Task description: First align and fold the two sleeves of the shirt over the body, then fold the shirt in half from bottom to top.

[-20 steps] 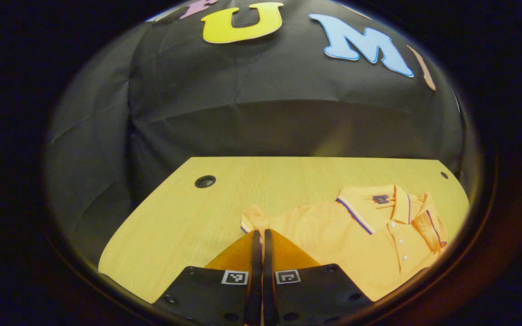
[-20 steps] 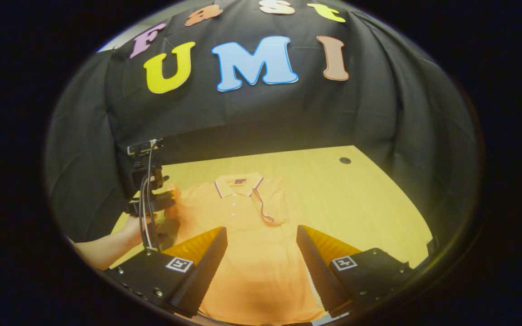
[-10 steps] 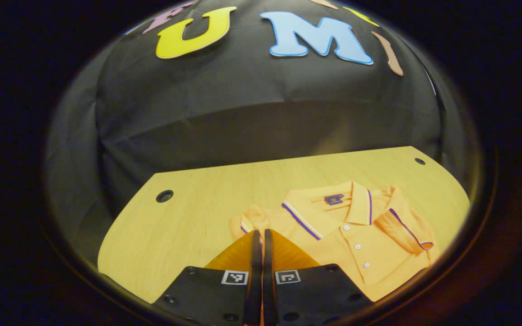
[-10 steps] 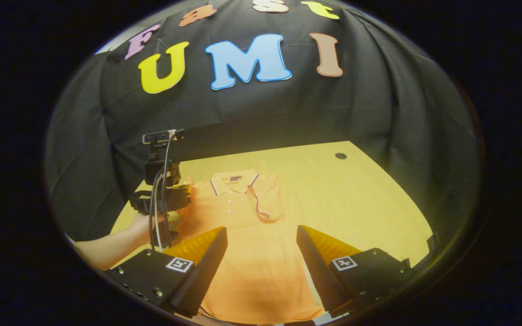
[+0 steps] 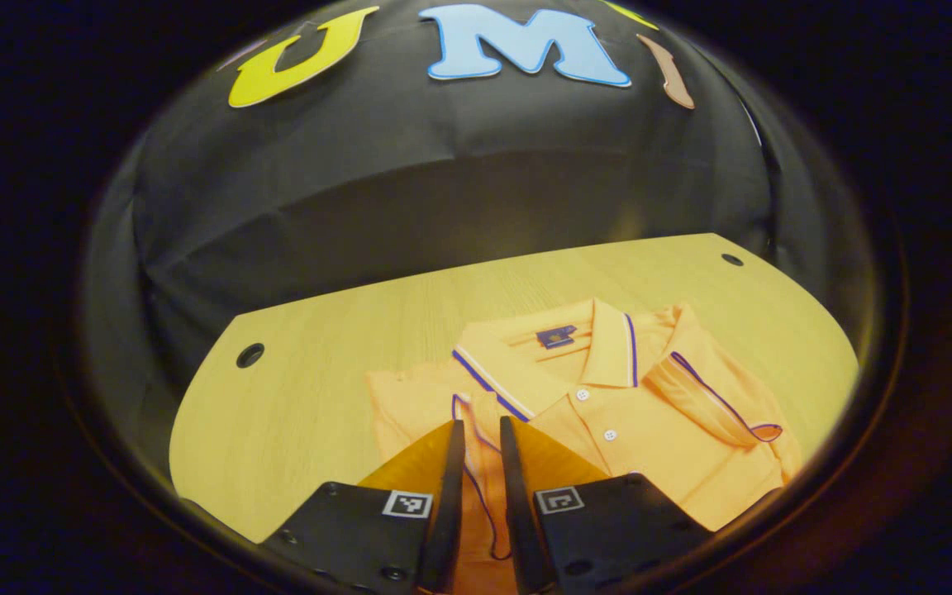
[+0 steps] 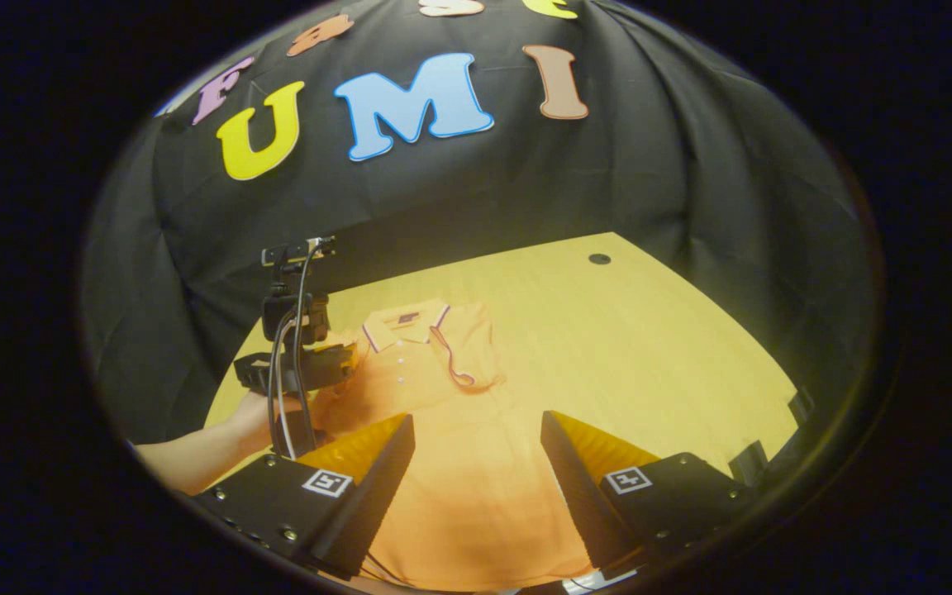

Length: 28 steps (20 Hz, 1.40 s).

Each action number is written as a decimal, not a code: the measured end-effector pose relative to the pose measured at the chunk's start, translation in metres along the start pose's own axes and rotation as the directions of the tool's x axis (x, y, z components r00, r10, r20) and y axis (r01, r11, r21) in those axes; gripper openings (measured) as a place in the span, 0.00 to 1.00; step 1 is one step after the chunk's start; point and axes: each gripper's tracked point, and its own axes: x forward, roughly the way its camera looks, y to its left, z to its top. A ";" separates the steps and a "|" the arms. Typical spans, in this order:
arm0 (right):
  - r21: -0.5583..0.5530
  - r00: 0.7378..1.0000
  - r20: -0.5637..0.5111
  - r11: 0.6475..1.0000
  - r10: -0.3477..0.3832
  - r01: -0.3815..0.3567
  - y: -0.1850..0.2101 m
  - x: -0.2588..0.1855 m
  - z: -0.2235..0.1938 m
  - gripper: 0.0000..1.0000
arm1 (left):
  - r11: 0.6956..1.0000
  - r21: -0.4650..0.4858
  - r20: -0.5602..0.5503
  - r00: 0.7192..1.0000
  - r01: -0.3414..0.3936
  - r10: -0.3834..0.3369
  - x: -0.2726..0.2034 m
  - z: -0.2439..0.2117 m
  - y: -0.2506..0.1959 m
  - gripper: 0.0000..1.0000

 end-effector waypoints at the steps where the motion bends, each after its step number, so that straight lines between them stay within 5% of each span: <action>1: -0.005 1.000 0.001 1.000 0.000 0.000 -0.002 0.000 0.000 0.95 | 1.000 0.003 0.007 1.000 0.004 -0.004 -0.003 0.002 -0.001 0.41; 6: -0.056 1.000 0.007 0.998 0.007 -0.007 -0.010 0.000 -0.005 0.95 | 0.999 -0.028 0.031 0.999 0.021 -0.020 -0.030 0.004 -0.008 0.81; 10: -0.083 1.000 -0.009 0.996 0.021 -0.022 -0.017 -0.002 -0.019 0.95 | 0.997 -0.069 0.046 0.999 0.024 -0.021 -0.068 -0.002 -0.008 1.00; 28: -0.173 0.978 -0.189 0.978 0.085 -0.118 -0.042 -0.026 -0.137 0.95 | 0.985 -0.170 -0.064 0.997 0.035 -0.047 -0.256 -0.130 -0.033 0.95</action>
